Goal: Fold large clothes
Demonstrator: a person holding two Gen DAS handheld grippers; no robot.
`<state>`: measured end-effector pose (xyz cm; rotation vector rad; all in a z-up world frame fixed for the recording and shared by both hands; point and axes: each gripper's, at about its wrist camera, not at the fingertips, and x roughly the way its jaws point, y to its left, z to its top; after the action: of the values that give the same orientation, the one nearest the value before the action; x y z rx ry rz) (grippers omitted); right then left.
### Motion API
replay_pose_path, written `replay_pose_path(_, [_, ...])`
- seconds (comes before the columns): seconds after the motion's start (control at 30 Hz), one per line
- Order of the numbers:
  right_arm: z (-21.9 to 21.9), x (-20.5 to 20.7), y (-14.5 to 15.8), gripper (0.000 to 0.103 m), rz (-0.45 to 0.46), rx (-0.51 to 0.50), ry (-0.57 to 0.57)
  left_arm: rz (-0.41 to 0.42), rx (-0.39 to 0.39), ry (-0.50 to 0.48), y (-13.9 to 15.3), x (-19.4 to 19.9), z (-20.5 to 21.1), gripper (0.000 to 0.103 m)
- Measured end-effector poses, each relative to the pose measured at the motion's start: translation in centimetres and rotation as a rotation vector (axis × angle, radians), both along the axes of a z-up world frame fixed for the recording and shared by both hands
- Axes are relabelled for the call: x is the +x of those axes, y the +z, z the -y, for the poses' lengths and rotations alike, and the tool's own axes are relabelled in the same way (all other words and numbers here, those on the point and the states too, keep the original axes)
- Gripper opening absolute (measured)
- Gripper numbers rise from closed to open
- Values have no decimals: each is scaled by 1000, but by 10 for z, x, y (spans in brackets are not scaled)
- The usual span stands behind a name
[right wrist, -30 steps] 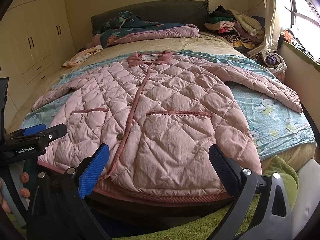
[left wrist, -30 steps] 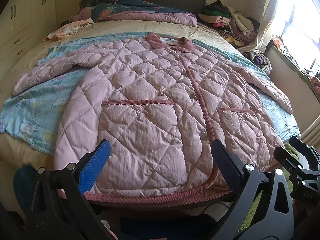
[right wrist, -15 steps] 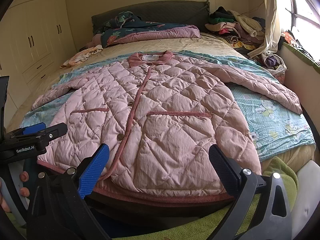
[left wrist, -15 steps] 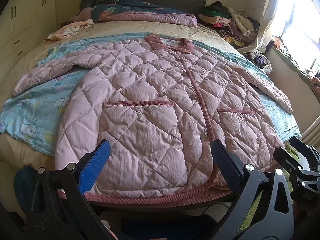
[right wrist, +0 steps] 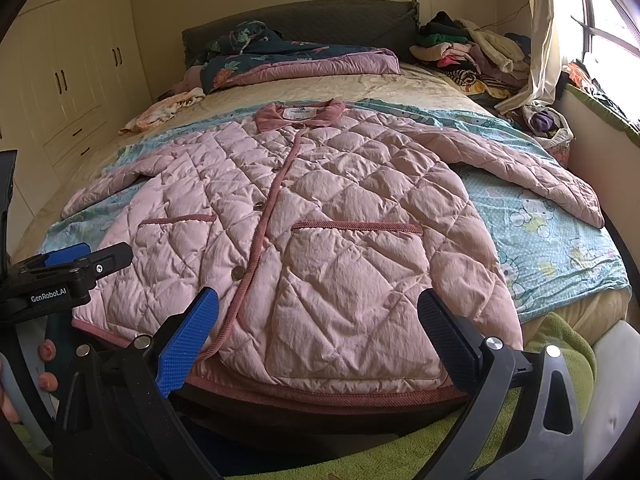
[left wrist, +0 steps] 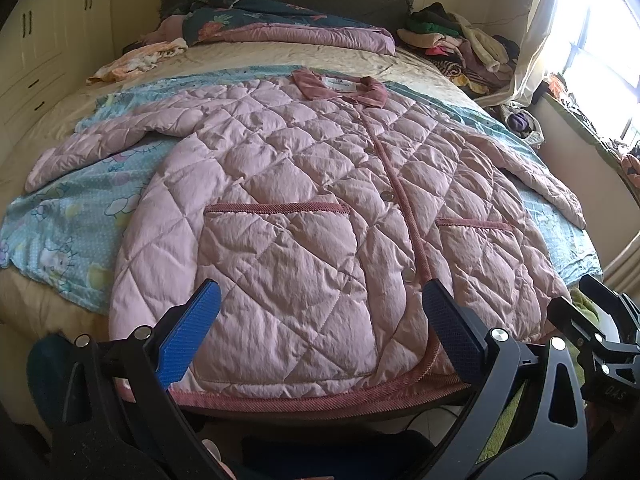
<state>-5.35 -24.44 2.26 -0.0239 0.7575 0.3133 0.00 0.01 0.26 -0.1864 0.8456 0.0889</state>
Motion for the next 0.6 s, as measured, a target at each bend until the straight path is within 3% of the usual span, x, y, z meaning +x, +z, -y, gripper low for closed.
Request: replay_pose_path(0.6, [-9, 31, 6, 99, -26, -9, 29, -11, -2, 22, 10, 34, -10, 94])
